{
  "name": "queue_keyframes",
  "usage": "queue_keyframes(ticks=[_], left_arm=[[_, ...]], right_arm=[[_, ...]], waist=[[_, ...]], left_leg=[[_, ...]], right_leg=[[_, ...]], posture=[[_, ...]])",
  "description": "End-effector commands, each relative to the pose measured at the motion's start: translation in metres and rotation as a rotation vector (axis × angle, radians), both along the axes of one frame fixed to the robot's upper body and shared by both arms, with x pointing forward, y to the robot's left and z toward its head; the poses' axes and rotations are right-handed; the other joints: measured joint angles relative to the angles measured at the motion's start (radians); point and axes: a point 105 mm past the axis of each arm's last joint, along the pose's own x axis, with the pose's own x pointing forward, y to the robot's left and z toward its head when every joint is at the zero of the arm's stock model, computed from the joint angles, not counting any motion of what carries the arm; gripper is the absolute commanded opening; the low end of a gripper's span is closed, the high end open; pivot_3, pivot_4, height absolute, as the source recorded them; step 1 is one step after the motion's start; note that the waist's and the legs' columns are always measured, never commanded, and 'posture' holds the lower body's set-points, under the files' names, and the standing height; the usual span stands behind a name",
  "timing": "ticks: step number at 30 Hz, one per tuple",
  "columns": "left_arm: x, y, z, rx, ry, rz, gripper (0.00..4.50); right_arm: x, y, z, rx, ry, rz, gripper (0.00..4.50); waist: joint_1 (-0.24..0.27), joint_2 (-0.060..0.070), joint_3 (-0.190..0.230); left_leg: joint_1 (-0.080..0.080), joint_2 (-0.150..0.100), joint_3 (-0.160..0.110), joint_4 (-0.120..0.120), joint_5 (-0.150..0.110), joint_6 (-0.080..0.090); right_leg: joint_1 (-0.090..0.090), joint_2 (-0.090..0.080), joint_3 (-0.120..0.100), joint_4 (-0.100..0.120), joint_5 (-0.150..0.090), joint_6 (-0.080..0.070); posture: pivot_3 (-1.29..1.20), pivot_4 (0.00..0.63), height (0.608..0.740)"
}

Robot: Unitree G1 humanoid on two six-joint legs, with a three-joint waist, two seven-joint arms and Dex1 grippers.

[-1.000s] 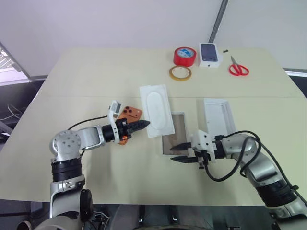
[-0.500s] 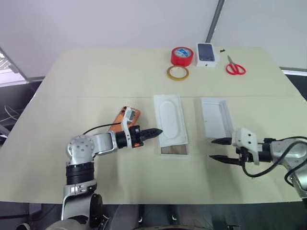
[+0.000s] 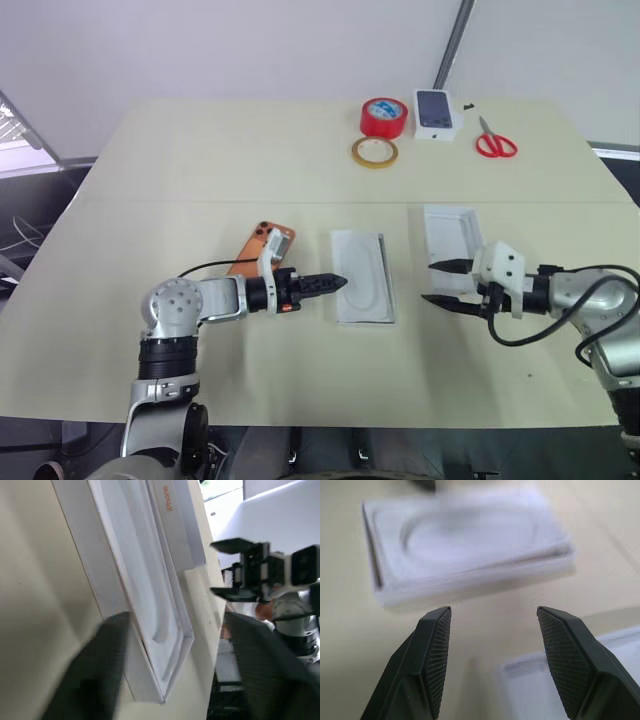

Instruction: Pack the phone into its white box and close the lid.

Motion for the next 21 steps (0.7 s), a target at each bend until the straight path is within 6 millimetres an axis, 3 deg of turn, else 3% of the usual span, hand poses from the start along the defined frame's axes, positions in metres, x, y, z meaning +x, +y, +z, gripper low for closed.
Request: queue_keyframes(ticks=[1,3,5,7,10,13,16,21], left_arm=[[0.003,0.002,0.016,0.037,-0.129,-0.007,3.43],[0.006,0.006,0.018,0.075,-0.192,0.008,3.43],[0.016,0.013,0.025,0.145,-0.362,0.065,3.47],[0.024,0.028,0.032,0.265,-0.608,0.098,3.47],[0.027,0.043,0.042,0.269,-0.797,0.131,3.47],[0.024,0.071,0.049,0.353,-1.079,0.151,3.47],[0.028,0.101,0.034,0.451,-1.054,0.184,3.47],[0.035,0.125,0.026,0.504,-1.04,0.236,3.47]], right_arm=[[0.016,0.025,0.029,0.119,-0.13,0.011,2.87],[0.025,0.035,0.032,0.154,-0.155,-0.004,2.87],[0.026,0.05,0.027,0.199,-0.115,0.028,2.32],[0.029,0.067,0.014,0.153,-0.141,0.044,1.49],[0.035,0.078,-0.001,0.109,-0.14,0.033,0.09],[0.034,0.082,-0.028,-0.026,-0.113,0.048,0.09],[0.025,0.082,-0.042,-0.095,-0.071,0.105,0.09],[-0.003,0.086,-0.045,-0.086,0.047,0.242,0.09]], waist=[[-0.008,0.0,0.0],[-0.01,0.0,0.0],[-0.006,0.0,0.0],[-0.005,-0.001,0.0],[-0.003,0.0,0.0],[-0.002,0.0,0.001],[0.0,0.0,0.001],[0.003,0.0,0.001]], left_leg=[[0.0,0.0,0.0,0.0,0.0,0.0],[0.0,0.0,0.0,-0.001,0.0,-0.001],[0.0,0.0,0.0,-0.001,0.001,-0.002],[0.0,0.0,0.0,-0.001,0.001,-0.002],[-0.001,0.0,0.001,-0.002,0.001,-0.002],[-0.001,0.0,0.001,-0.003,0.001,-0.002],[-0.002,0.0,0.001,-0.003,0.0,0.0],[-0.002,0.0,0.001,-0.003,-0.004,0.006]], right_leg=[[0.0,0.0,0.0,0.0,0.0,0.0],[-0.001,0.0,0.0,0.0,0.0,0.0],[-0.001,0.0,0.0,0.001,0.0,0.0],[-0.001,0.0,0.0,0.0,0.0,0.0],[-0.002,0.0,0.0,-0.001,0.0,0.0],[-0.002,-0.001,0.0,-0.002,0.0,-0.001],[-0.003,-0.001,0.0,-0.002,0.0,-0.001],[-0.003,-0.002,0.0,-0.002,0.0,-0.001]], posture=[[0.0,0.15,0.74],[0.0,0.15,0.74],[0.0,0.15,0.74],[0.0,0.15,0.74],[0.0,0.15,0.74],[0.0,0.15,0.74],[0.0,0.15,0.74],[0.0,0.15,0.74]])
